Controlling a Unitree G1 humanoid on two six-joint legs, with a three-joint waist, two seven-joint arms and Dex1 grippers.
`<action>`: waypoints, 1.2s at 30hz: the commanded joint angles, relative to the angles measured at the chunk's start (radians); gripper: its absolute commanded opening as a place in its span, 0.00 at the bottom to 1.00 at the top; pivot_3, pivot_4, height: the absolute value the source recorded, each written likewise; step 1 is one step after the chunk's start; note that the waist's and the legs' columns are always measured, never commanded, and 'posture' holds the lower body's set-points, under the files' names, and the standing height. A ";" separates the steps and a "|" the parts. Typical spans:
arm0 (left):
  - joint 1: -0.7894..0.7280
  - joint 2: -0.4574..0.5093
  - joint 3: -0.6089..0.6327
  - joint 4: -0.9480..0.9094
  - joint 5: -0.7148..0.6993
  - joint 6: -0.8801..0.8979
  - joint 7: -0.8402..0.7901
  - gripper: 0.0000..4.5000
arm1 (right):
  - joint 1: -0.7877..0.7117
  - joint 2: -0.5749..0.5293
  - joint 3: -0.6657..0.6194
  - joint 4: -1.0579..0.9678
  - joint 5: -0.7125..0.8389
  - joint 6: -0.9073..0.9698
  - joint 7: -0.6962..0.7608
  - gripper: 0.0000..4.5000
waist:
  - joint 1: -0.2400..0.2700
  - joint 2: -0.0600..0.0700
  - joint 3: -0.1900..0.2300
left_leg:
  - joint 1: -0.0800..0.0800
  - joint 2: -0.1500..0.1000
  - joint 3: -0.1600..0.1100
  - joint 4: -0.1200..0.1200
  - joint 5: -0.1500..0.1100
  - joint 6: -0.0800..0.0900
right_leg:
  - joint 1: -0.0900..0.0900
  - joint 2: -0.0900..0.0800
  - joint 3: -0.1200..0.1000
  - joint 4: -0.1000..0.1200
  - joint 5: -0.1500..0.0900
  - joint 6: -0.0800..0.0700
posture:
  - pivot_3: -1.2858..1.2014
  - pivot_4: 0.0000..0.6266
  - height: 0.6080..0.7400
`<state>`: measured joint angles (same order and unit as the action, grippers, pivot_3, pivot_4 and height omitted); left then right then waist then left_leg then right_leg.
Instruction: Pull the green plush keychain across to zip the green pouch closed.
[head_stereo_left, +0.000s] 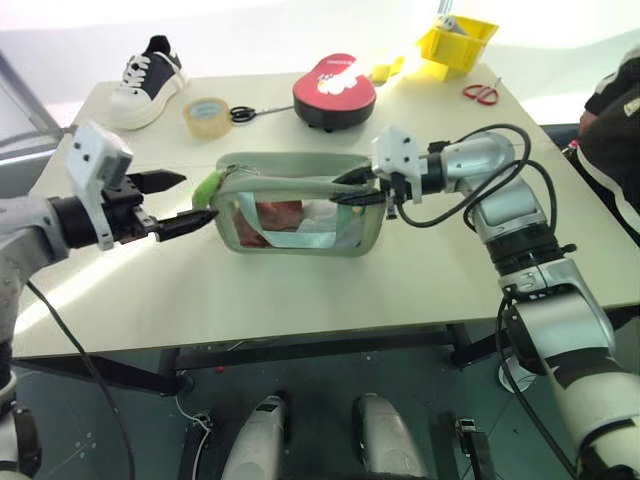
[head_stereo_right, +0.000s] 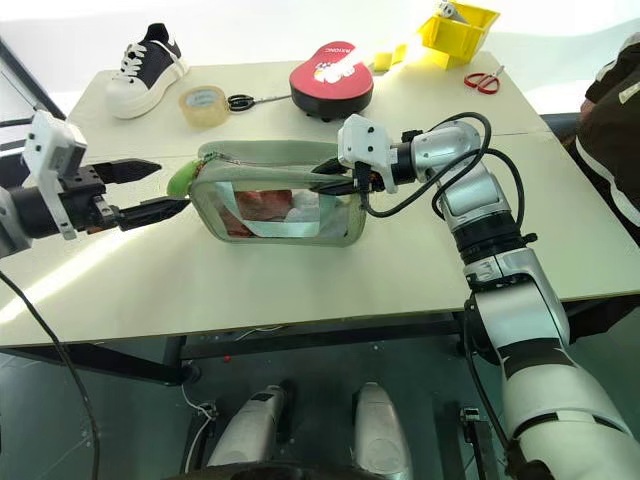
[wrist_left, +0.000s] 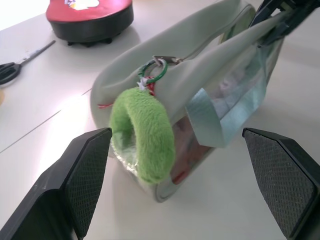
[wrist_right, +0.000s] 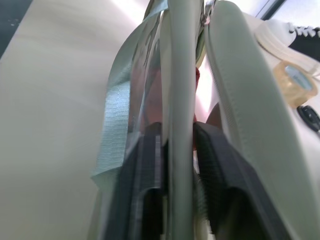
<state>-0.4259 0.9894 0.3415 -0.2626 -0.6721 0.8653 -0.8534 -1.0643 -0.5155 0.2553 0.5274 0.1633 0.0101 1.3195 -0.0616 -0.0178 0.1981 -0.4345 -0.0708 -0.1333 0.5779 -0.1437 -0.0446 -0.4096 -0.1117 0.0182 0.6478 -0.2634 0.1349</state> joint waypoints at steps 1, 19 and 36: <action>0.009 0.026 0.045 0.060 0.035 -0.054 -0.011 1.00 | -0.018 -0.012 -0.054 -0.101 0.047 0.074 0.011 0.62 | 0.000 0.000 0.000 | 0.000 0.000 0.000 0.000 0.000 0.000 | 0.000 0.000 0.000 0.000 0.000 0.000 | 0.52 0.24 1.00; -0.120 -0.051 -0.117 0.264 0.133 -0.206 -0.057 1.00 | 0.173 -0.191 -0.146 -0.333 0.052 0.241 -0.061 0.73 | 0.019 0.000 0.000 | 0.000 0.000 0.002 0.000 0.000 0.000 | 0.000 -0.002 0.000 -0.001 0.000 0.000 | 0.52 0.24 1.00; -0.250 -0.095 -0.213 0.345 0.195 -0.270 -0.160 0.03 | 0.151 -0.159 -0.146 -0.295 0.034 0.209 -0.105 0.00 | 0.017 0.000 0.000 | 0.000 0.000 0.003 0.000 0.000 0.000 | 0.000 -0.002 0.001 -0.001 0.000 0.000 | 0.52 0.24 1.00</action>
<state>-0.6378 0.8742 0.0950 0.0804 -0.4854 0.6178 -1.0155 -0.8788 -0.6770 0.1243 0.2400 0.1977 0.2360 1.2216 -0.0444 -0.0180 0.1980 -0.4346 -0.0711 -0.1308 0.5778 -0.1436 -0.0445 -0.4097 -0.1132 0.0188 0.6473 -0.2632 0.1352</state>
